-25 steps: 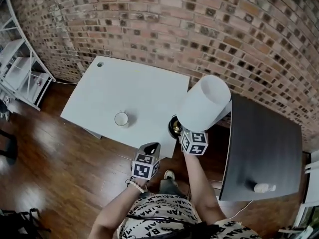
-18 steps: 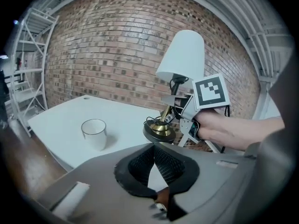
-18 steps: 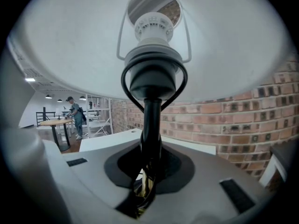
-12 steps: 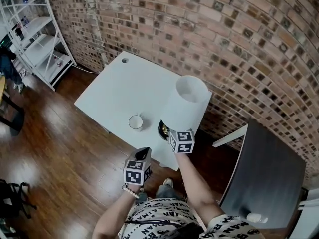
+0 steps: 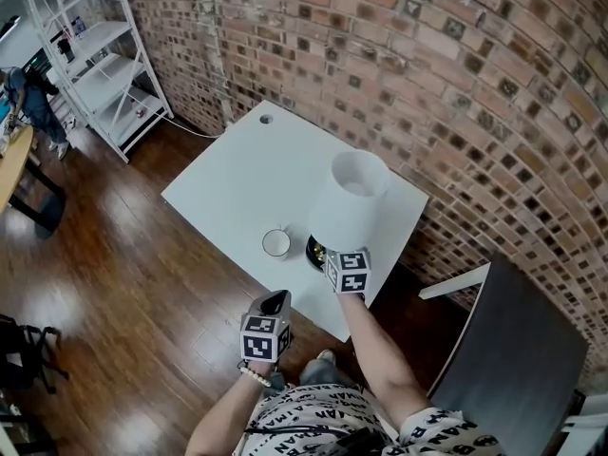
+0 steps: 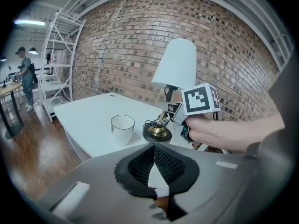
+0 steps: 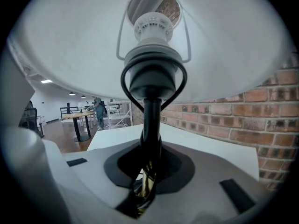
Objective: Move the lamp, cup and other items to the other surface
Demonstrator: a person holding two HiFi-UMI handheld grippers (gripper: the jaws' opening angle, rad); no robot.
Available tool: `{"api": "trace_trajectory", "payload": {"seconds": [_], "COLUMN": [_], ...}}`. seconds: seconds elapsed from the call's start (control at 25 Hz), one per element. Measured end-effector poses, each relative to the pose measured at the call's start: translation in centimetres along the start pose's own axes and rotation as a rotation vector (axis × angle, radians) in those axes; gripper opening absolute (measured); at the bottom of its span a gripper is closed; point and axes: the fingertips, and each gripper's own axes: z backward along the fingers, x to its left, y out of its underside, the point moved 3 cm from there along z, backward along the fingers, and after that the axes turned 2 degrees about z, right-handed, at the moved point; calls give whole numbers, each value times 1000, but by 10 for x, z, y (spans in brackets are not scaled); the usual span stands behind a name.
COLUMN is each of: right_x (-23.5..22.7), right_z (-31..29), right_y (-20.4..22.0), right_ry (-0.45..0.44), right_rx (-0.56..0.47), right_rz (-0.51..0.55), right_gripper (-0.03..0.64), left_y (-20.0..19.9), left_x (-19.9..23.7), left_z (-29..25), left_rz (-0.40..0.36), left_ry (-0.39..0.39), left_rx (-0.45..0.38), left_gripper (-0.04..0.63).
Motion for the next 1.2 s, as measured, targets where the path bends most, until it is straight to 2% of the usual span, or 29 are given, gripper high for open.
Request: {"api": "trace_trajectory", "payload": {"seconds": [0.84,1.2], "right_x": [8,14], "right_z": [-4,5], "right_y": [14,21], "right_ry": [-33,-40], "right_rx": [-5,-39], "right_rz": [24,37], "right_gripper": [58,66], "left_y": [12,12], "left_x": [-3,-4], "left_z": [-1,0], "left_rz": [34,44], "left_ry": [-4,2], "left_rx": [14,13], "left_gripper": [2,2]}}
